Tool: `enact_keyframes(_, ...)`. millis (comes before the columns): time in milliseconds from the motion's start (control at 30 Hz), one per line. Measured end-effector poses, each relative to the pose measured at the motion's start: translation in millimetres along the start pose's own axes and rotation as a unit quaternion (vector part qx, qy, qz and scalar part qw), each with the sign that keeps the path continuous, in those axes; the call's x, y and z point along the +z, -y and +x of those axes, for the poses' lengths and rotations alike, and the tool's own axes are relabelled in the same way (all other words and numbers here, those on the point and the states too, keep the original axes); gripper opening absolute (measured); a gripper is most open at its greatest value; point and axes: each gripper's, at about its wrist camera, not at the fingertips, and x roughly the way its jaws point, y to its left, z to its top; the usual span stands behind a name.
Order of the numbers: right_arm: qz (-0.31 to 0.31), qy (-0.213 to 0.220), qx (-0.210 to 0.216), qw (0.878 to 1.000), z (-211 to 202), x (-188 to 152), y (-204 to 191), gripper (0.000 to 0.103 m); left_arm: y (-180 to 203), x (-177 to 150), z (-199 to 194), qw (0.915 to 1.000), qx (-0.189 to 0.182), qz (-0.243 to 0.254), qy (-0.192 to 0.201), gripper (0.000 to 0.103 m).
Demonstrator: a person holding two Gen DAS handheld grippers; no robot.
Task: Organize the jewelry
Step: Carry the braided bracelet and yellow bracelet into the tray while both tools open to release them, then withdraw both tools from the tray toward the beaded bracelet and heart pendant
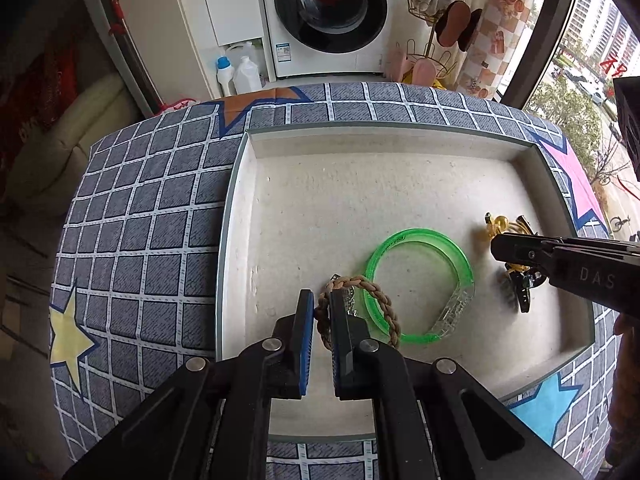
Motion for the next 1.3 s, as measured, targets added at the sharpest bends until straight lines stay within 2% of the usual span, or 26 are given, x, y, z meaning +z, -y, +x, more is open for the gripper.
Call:
enact_keyframes(200, 0.018, -0.012, 0.011, 1.000, 6, 1, 6, 0.005, 4, -2, 3, 0.9996, 0.025, 0.015, -0.003, 0.020)
enact_keyframes(300, 0.025, -0.017, 0.018, 0.999, 7, 1, 8, 0.009, 6, -2, 4, 0.9992, 0.034, 0.019, -0.006, 0.020)
enact_keyframes(333, 0.028, -0.016, 0.021, 0.999, 7, 1, 9, 0.016, 6, -2, 3, 0.9992, 0.034, 0.018, -0.004, 0.020)
enact_keyframes(400, 0.037, -0.011, 0.032, 0.999, 4, 0, 11, 0.041, 6, -2, 2, 0.9992, 0.035, 0.018, -0.001, 0.020)
enact_keyframes(433, 0.040, -0.006, 0.037, 0.998, 1, 0, 12, 0.061, 7, -2, 1, 0.9992, 0.034, 0.019, -0.001, 0.020)
enact_keyframes(467, 0.042, 0.002, 0.041, 0.998, -3, 0, 12, 0.063, 7, -1, 1, 0.9992, 0.033, 0.020, -0.001, 0.020)
enact_keyframes(933, 0.076, 0.036, 0.047, 0.995, -40, -8, 26, 0.063, 11, -1, -11, 0.9991, 0.030, 0.028, 0.010, 0.021)
enact_keyframes(967, 0.078, 0.037, 0.048, 0.995, -42, -10, 26, 0.064, 12, -1, -13, 0.9991, 0.030, 0.029, 0.011, 0.023)
enact_keyframes(1000, 0.080, 0.038, 0.049, 0.995, -44, -11, 26, 0.063, 13, -1, -14, 0.9991, 0.030, 0.028, 0.012, 0.037)
enact_keyframes(1033, 0.081, 0.040, 0.049, 0.995, -46, -13, 26, 0.063, 12, -1, -16, 0.9992, 0.030, 0.023, 0.014, 0.092)
enact_keyframes(1067, 0.081, 0.041, 0.050, 0.995, -48, -14, 26, 0.063, 11, -1, -21, 0.9989, 0.034, 0.013, 0.029, 0.103)
enact_keyframes(1100, 0.081, 0.042, 0.050, 0.995, -50, -15, 26, 0.063, 11, -1, -27, 0.9984, 0.035, 0.011, 0.043, 0.103)
enact_keyframes(1300, 0.083, 0.050, 0.052, 0.994, -62, -24, 27, 0.064, 14, 1, -41, 0.9981, 0.036, 0.014, 0.049, 0.103)
